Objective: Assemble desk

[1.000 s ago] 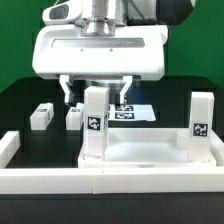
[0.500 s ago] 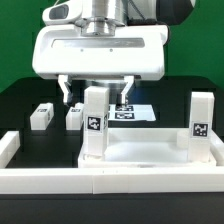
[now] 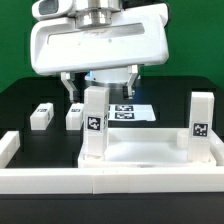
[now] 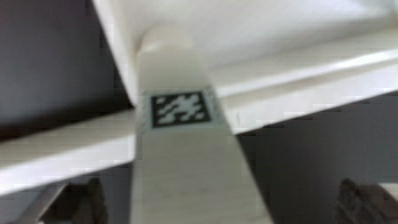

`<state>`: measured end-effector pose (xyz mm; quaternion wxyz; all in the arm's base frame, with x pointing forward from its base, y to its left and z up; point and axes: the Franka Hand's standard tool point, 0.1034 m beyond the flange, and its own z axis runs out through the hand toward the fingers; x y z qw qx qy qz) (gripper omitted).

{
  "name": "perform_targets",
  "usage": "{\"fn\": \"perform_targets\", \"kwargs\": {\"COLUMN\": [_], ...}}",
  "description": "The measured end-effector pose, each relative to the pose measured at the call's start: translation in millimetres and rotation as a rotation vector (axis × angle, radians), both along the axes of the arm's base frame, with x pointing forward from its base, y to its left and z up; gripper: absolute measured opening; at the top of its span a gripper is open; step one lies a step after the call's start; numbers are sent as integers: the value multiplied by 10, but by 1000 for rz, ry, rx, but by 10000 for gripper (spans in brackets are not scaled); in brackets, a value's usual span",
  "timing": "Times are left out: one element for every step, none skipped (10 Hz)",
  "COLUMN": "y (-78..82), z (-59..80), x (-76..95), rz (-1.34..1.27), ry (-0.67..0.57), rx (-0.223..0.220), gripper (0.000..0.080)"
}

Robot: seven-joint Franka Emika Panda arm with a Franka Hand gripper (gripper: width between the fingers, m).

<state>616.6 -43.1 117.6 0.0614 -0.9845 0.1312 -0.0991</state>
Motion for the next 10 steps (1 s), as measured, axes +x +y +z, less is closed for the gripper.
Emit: {"fn": "perform_targets", "kwargs": {"y": [-54, -186, -263, -231, -230, -227, -220, -220, -219, -218], "z": [-45, -81, -64, -80, -83, -85, -86, -87, -88, -89], "x": [-15, -11, 65, 53, 52, 52, 53, 53, 53, 53], "rz": [15, 33, 21, 2, 4, -28, -124, -200, -266, -319], "ry": [98, 190, 182, 186, 186, 189, 198, 206, 213, 218], "rx": [25, 30, 13, 17, 17, 23, 37, 46, 55, 62], "gripper": [649, 649, 649, 563, 429, 429, 287, 287, 287, 288]}}
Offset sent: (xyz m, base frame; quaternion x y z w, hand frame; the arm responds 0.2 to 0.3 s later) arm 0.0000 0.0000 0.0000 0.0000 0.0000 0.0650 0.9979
